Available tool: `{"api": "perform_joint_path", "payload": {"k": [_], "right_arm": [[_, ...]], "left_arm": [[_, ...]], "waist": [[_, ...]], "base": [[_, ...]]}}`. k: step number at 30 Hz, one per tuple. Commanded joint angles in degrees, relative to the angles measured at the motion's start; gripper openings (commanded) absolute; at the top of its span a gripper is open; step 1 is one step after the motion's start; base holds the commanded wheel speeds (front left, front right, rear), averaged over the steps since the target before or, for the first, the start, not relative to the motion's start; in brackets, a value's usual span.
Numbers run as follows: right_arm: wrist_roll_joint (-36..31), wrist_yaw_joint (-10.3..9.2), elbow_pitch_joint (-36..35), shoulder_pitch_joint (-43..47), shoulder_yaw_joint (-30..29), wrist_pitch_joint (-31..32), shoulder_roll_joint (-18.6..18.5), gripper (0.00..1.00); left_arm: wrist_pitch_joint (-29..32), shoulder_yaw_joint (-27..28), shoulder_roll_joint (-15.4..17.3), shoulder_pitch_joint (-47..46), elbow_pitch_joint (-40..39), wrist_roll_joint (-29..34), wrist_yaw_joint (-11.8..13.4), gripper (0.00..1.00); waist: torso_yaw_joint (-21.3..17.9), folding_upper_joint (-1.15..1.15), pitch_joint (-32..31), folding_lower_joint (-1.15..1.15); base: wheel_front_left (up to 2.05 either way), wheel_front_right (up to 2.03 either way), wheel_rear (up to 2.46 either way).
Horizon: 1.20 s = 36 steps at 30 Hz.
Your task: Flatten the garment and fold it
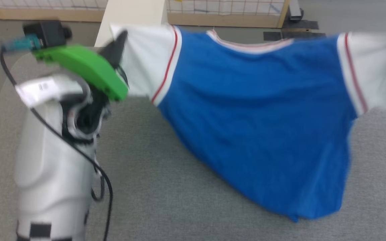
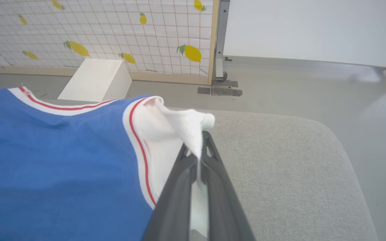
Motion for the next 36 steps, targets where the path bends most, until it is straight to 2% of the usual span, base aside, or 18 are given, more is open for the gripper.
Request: {"api": "perform_joint_path", "payload": {"k": [1, 4, 6, 12, 22, 29, 36], "right_arm": [[-0.04, 0.19, 0.23, -2.78, -0.44, -0.49, 0.1, 0.0], [-0.97, 0.19, 1.23, -8.3, 0.52, -1.32, -0.3, 0.0], [-0.7, 0.19, 2.79, -12.43, 0.4, -2.2, 0.69, 0.0], [-4.57, 0.19, 9.28, -25.81, 0.93, -5.93, 2.72, 0.0], [-11.44, 0.19, 19.34, -46.77, 0.95, -19.89, 6.07, 0.0], [-11.15, 0.19, 25.89, -49.75, 3.84, -23.71, 5.09, 0.0], [-5.2, 0.19, 28.71, -42.5, 7.88, -27.1, 2.6, 0.0]], "left_arm": [[-0.07, -0.02, 0.82, -3.71, 1.56, 1.07, -0.3, 0.0], [-0.33, -0.66, 2.02, -10.9, 5.74, 2.66, -0.87, 0.0], [-1.08, -1.27, 3.17, -15.65, 8.82, 4.58, -1.07, 0.0], [-5.62, -1.9, 5.5, -28.78, 17.59, 9.5, -0.12, 0.0], [-20.88, -0.72, 8.05, -45.38, 25.7, 15.0, 2.18, 0.0], [-26.34, -0.65, 7.04, -48.1, 32.03, 14.61, 1.59, 0.0], [-31.17, 0.18, 4.86, -42.26, 36.7, 11.38, -1.58, 0.0]], "waist": [[-1.22, 0.0, -0.81, 0.0], [-1.85, 0.0, -0.21, 0.0], [-2.36, 0.0, 0.32, 0.0], [-4.0, 0.0, 3.37, 0.0], [-5.3, 0.0, 11.01, 0.0], [-4.58, 0.0, 13.84, 0.0], [-3.55, 0.0, 13.67, 0.0]], "base": [[0.0, 0.0, 0.0], [0.0, 0.0, 0.0], [0.0, 0.0, 0.0], [0.0, 0.0, 0.0], [0.0, 0.0, 0.0], [0.0, 0.0, 0.0], [0.0, 0.0, 0.0]]}}
